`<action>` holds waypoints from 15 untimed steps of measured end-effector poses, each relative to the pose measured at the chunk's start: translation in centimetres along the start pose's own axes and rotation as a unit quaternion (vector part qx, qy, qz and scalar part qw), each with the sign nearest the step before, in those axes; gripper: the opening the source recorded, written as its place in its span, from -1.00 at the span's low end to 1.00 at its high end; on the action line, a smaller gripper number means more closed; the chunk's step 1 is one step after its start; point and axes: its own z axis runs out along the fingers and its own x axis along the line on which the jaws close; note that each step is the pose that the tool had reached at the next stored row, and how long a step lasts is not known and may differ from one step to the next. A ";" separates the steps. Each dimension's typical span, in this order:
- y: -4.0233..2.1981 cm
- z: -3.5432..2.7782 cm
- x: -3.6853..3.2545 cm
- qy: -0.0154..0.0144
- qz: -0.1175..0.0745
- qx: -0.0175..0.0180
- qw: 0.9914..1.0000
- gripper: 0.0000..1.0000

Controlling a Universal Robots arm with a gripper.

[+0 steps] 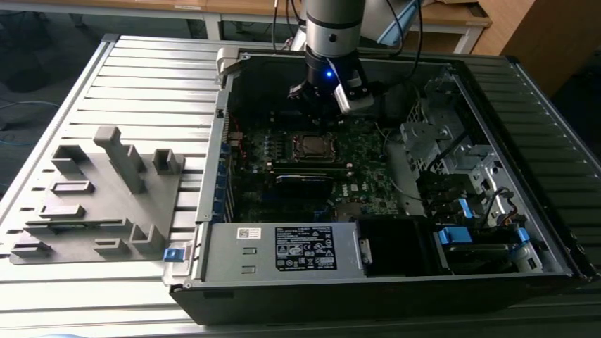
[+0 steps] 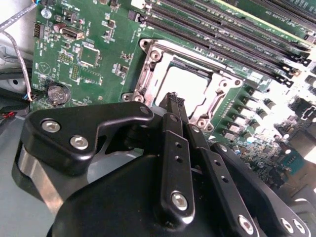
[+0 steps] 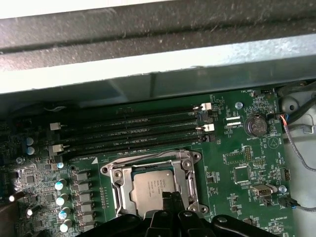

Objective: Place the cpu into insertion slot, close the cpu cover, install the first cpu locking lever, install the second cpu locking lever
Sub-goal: 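Install the second cpu locking lever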

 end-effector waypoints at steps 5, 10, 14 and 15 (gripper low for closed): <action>-0.01 -0.01 0.00 0.003 0.000 0.001 1.000 -0.79; 0.00 0.01 0.00 0.003 0.000 0.001 1.000 -0.79; 0.00 0.01 0.00 0.003 0.000 0.001 1.000 -0.79; 0.00 0.01 0.00 0.003 0.000 0.001 1.000 -0.79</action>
